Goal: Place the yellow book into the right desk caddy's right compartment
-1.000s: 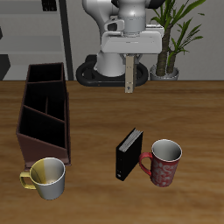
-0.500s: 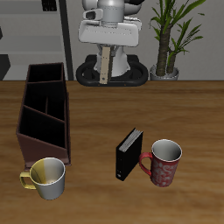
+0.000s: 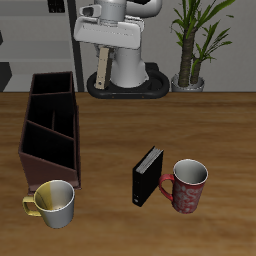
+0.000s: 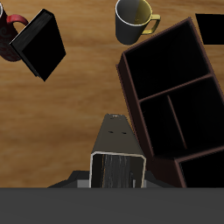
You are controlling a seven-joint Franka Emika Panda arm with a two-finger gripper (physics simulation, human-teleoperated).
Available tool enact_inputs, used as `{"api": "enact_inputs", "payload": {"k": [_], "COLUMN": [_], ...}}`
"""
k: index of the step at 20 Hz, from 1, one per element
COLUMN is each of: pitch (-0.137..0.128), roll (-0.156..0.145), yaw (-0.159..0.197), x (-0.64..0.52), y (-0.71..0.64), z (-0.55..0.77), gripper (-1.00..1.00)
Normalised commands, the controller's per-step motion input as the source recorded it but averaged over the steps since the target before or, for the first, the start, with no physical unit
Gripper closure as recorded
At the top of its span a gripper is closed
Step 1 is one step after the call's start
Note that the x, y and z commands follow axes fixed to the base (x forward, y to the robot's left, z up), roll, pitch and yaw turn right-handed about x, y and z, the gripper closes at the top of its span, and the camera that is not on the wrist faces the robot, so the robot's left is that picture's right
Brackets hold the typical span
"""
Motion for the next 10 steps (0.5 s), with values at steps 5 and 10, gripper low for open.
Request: {"api": "enact_inputs", "payload": {"k": [5, 10], "pitch": [-0.002, 0.092], "roll": [-0.064, -0.012], "yaw": [-0.048, -0.107], "x": [-0.21, -0.12], "y": [-0.57, -0.6], "z": [0.04, 0.02], "gripper": [1.0, 1.0]}}
